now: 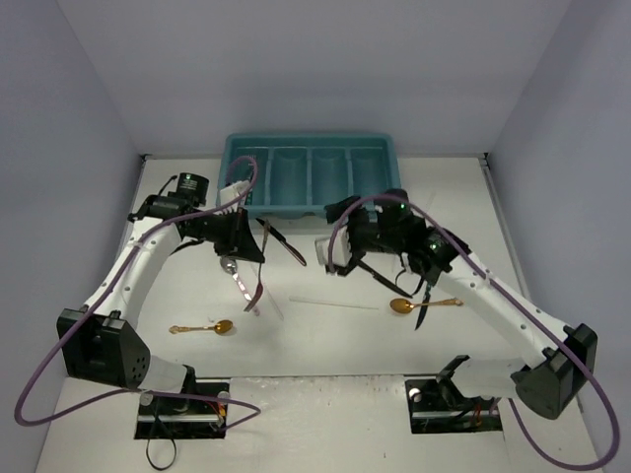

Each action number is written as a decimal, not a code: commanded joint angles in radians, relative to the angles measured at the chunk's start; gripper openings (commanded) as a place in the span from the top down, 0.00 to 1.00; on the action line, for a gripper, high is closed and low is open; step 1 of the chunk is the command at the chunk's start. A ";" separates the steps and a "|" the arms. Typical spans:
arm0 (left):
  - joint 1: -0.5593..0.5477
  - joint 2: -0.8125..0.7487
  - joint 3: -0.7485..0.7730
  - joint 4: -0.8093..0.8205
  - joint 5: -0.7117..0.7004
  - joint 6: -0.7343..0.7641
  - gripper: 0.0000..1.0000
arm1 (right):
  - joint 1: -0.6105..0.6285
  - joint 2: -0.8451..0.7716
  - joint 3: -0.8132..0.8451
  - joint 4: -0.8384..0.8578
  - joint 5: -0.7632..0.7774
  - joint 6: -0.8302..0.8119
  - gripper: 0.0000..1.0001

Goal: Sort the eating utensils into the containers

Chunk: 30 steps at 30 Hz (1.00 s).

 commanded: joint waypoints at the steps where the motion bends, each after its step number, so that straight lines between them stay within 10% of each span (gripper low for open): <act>1: -0.077 -0.028 -0.006 -0.001 0.126 -0.057 1.00 | 0.105 -0.038 -0.067 0.078 -0.047 -0.448 0.27; 30: -0.231 -0.037 -0.077 0.002 0.030 -0.072 1.00 | 0.265 0.121 -0.072 0.078 -0.054 -0.717 0.57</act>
